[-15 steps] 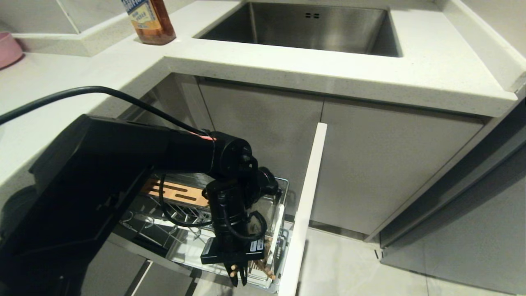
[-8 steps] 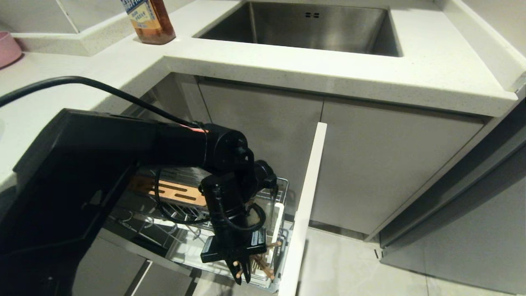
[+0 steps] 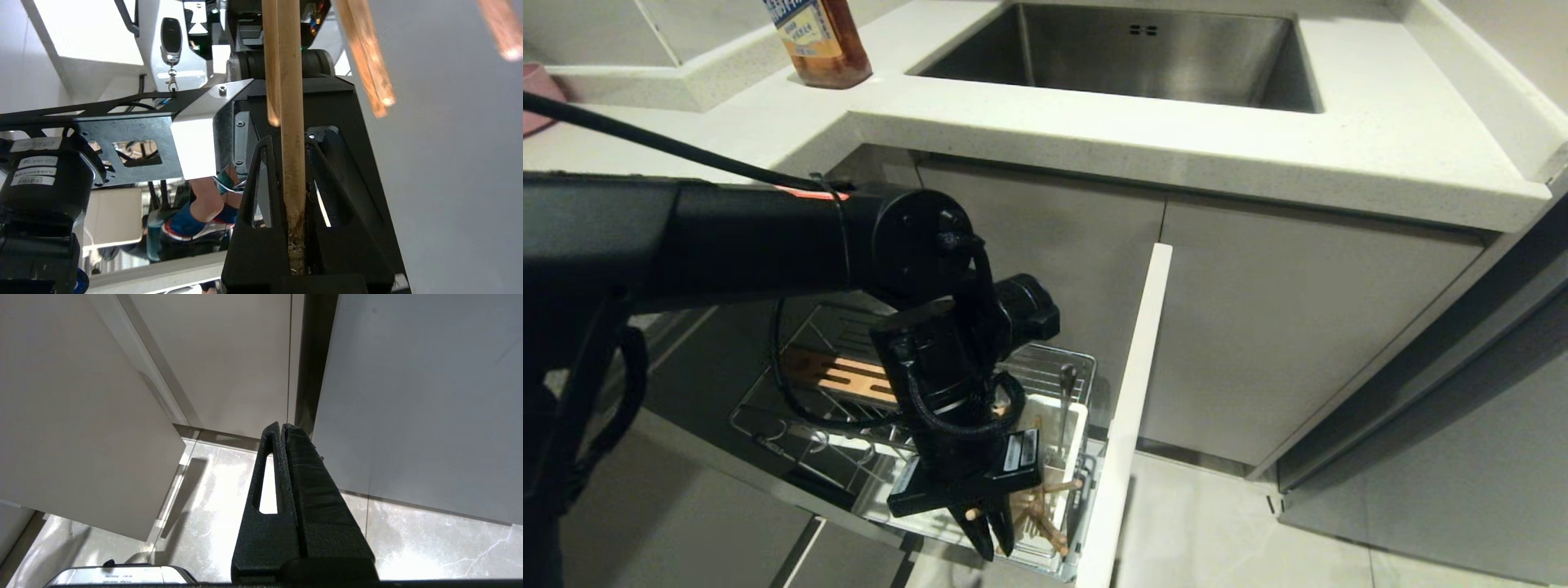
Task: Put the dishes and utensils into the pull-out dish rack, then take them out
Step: Take the chopsticks out of the cupboard
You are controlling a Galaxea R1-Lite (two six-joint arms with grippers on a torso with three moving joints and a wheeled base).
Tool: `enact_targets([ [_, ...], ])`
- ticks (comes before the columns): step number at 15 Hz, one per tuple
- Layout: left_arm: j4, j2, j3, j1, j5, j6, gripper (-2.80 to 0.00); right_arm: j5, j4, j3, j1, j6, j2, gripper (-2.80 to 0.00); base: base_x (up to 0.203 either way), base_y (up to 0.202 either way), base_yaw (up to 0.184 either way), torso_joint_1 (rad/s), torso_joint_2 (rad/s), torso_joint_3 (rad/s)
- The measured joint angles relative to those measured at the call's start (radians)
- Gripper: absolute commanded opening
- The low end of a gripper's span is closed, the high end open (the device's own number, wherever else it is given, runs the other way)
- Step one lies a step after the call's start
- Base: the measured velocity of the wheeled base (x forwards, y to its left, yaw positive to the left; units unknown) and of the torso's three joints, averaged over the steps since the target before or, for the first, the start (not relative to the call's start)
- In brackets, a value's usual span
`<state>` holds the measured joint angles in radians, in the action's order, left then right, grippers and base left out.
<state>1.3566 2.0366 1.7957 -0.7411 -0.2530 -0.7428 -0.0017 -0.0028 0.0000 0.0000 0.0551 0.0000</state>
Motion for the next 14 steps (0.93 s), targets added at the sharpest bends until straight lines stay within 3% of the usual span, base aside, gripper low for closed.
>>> enact_targets([
  [5,0.011,-0.074,0.011,-0.018,-0.002,-0.032,-2.80,0.000,0.000,0.000,0.000,0.000,0.000,-2.80,0.000,0.000,0.000,0.000,0.00,0.000],
  [14,0.163,-0.269,0.138,-0.092,0.001,-0.080,-2.80,0.000,0.000,0.000,0.000,0.000,0.000,-2.80,0.000,0.000,0.000,0.000,0.00,0.000],
])
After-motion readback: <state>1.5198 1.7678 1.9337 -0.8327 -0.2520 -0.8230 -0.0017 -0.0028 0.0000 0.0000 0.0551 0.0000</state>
